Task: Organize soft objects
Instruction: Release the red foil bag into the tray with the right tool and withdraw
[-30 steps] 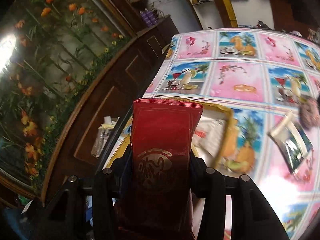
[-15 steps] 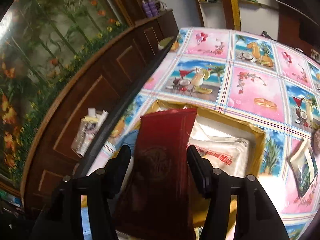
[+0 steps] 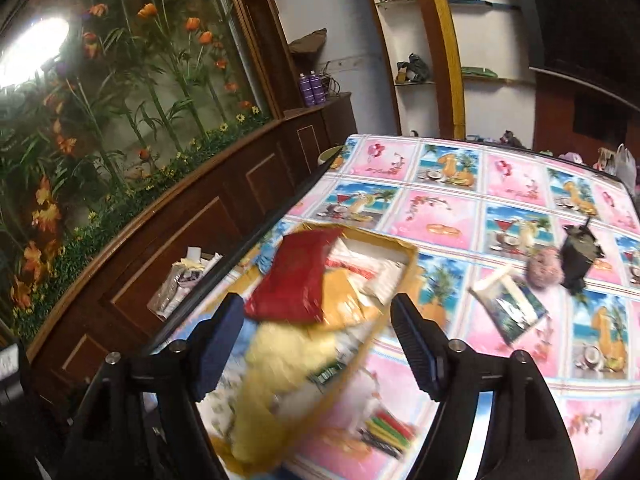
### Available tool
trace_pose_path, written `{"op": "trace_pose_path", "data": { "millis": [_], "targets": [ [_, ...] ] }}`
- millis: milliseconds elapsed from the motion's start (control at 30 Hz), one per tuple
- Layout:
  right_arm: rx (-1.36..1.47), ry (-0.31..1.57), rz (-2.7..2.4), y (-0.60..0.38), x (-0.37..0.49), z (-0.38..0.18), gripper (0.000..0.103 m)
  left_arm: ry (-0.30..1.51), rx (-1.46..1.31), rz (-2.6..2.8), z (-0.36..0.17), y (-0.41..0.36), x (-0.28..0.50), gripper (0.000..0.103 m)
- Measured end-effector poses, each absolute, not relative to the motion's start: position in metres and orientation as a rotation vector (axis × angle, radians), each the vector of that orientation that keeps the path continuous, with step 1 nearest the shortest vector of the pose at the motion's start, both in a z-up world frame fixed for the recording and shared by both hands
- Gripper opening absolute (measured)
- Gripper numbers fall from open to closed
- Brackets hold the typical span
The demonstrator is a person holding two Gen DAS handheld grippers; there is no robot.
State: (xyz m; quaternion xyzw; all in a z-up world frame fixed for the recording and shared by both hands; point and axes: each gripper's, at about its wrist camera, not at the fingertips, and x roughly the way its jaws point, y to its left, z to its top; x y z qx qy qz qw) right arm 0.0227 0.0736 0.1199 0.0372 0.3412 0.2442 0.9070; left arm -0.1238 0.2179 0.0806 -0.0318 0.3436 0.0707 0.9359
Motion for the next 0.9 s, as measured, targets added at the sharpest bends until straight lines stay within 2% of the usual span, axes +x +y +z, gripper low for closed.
{"op": "trace_pose_path", "data": {
  "millis": [400,900],
  "targets": [
    [0.082,0.698,0.415,-0.003,-0.018,0.095,0.078,0.665,0.06,0.129,0.094,0.159,-0.142,0.055],
    [0.277,0.743,0.115,-0.15,-0.011,0.064,0.078,0.755,-0.019,-0.185,0.074,0.113,-0.134,0.055]
  ]
}}
